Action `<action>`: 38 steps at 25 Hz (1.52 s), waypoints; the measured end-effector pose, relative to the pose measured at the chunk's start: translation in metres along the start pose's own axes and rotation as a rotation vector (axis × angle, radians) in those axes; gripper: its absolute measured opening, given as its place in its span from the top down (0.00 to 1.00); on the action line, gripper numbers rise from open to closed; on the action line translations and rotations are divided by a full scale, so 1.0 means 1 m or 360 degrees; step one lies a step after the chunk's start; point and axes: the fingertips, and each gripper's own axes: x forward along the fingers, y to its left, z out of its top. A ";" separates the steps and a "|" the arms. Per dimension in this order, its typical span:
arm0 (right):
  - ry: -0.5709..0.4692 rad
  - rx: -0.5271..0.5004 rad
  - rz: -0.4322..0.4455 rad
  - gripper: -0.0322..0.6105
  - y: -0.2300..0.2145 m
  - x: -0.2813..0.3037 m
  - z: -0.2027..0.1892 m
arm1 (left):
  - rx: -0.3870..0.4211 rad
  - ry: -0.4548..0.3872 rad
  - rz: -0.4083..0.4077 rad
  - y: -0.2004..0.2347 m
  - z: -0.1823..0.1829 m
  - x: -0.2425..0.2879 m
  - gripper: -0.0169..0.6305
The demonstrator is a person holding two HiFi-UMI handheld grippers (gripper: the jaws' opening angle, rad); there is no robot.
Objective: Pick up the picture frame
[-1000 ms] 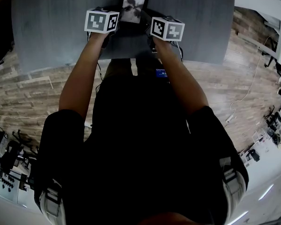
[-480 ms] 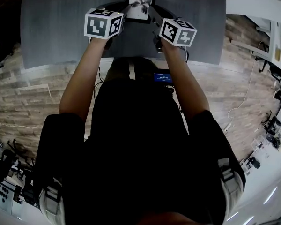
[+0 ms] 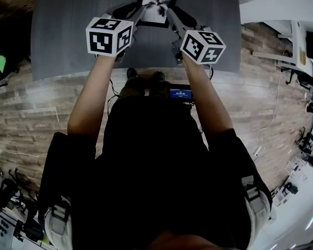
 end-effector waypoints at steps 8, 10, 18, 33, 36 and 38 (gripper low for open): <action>-0.0279 -0.0191 0.0098 0.82 0.034 -0.069 0.054 | 0.0148 -0.0167 0.0059 -0.060 0.032 -0.047 0.84; -0.0325 -0.0216 0.0127 0.82 0.036 -0.092 0.061 | 0.0171 -0.0203 0.0078 -0.081 0.035 -0.055 0.84; -0.0406 -0.0278 0.0184 0.82 0.024 -0.200 0.048 | 0.0187 -0.0282 0.0098 -0.187 0.013 -0.075 0.84; -0.0396 -0.0256 0.0310 0.82 0.020 -0.329 -0.020 | 0.0229 -0.0299 0.0236 -0.318 -0.050 -0.123 0.83; -0.0411 -0.0254 0.0326 0.82 0.039 -0.343 -0.029 | 0.0241 -0.0313 0.0240 -0.326 -0.059 -0.147 0.84; -0.0417 -0.0261 0.0322 0.82 0.055 -0.344 -0.030 | 0.0232 -0.0331 0.0218 -0.322 -0.061 -0.163 0.83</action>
